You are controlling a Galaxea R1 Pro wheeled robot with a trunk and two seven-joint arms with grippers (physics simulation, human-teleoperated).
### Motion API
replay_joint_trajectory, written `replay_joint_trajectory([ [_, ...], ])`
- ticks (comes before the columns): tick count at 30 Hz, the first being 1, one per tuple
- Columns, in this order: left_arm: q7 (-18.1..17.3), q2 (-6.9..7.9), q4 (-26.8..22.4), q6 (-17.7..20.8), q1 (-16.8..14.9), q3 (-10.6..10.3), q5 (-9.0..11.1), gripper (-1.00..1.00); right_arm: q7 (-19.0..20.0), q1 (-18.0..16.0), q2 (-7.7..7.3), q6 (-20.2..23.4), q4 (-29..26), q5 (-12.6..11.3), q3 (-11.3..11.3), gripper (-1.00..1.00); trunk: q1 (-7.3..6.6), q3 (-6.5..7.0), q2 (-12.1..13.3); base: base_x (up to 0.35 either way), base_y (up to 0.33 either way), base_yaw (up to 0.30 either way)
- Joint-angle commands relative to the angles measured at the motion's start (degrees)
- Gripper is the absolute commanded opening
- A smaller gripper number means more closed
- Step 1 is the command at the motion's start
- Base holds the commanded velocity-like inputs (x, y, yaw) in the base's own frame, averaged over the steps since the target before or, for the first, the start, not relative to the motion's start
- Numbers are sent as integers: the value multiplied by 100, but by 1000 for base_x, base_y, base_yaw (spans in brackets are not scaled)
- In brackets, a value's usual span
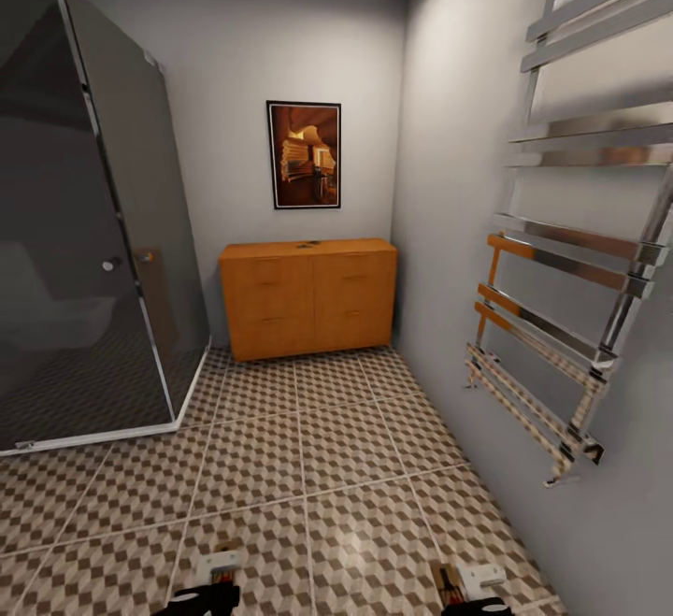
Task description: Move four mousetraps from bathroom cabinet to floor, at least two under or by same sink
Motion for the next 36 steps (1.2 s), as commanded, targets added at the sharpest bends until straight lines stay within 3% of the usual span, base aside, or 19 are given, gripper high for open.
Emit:
replay_joint_trajectory([
  [1,26,-18,6,-22,-4,-26,49,-100,-19,-8,3,4,13,44,-28,-100,-1,-6,-4,-46,5,0],
  [7,26,-43,6,-25,-3,-26,55,-100,-3,-8,18,7,13,51,-28,-100,-1,-6,-4,-11,1,0],
  [22,27,-43,6,-25,-3,-26,66,-100,-54,81,30,-42,14,30,-44,-100,-1,41,-4,0,0,-168],
  [27,26,-45,6,-25,-3,-26,64,-100,-71,264,36,-85,14,41,-41,-100,-1,42,-4,0,0,-59],
  [36,27,-47,6,-25,-3,-26,68,-100,-27,366,68,-220,11,44,-46,-100,-1,52,-4,0,0,-250],
])
